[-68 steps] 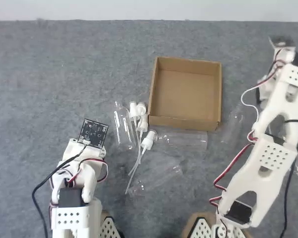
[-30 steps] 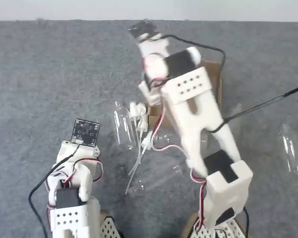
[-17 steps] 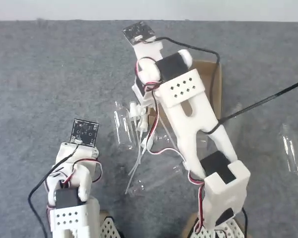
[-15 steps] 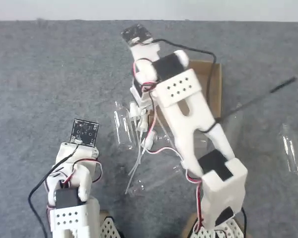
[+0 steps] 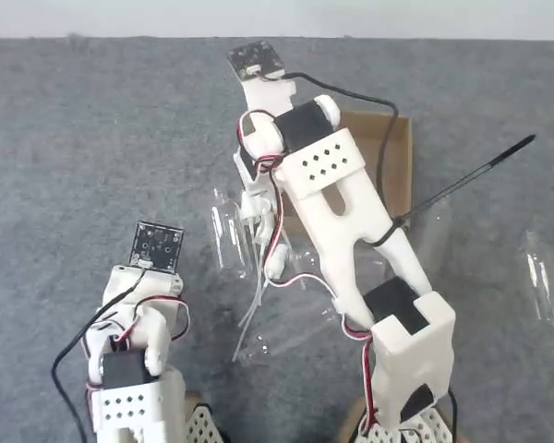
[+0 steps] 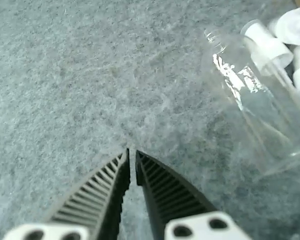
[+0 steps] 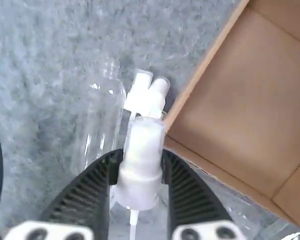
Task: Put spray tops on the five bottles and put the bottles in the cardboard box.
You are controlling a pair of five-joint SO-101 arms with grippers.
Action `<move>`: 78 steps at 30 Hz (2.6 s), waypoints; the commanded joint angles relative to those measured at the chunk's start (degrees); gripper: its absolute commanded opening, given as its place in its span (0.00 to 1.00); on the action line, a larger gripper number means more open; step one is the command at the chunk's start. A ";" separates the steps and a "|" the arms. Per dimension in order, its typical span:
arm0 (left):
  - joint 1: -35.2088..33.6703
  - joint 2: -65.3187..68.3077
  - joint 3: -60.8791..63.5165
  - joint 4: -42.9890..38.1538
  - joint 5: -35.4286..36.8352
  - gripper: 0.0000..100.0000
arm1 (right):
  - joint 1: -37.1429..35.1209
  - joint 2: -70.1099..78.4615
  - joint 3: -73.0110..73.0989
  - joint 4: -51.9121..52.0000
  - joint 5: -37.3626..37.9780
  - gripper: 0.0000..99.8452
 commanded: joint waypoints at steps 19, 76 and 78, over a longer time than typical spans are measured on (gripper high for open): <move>-0.35 -0.97 -0.48 0.26 0.53 0.01 | -4.70 14.02 -0.79 -5.85 -8.26 0.02; 3.08 5.71 -21.85 6.59 -4.75 0.01 | 28.97 -33.71 24.09 6.55 30.24 0.04; 5.63 12.84 -27.74 8.09 -4.48 0.01 | 33.19 -36.26 27.69 6.55 34.20 0.04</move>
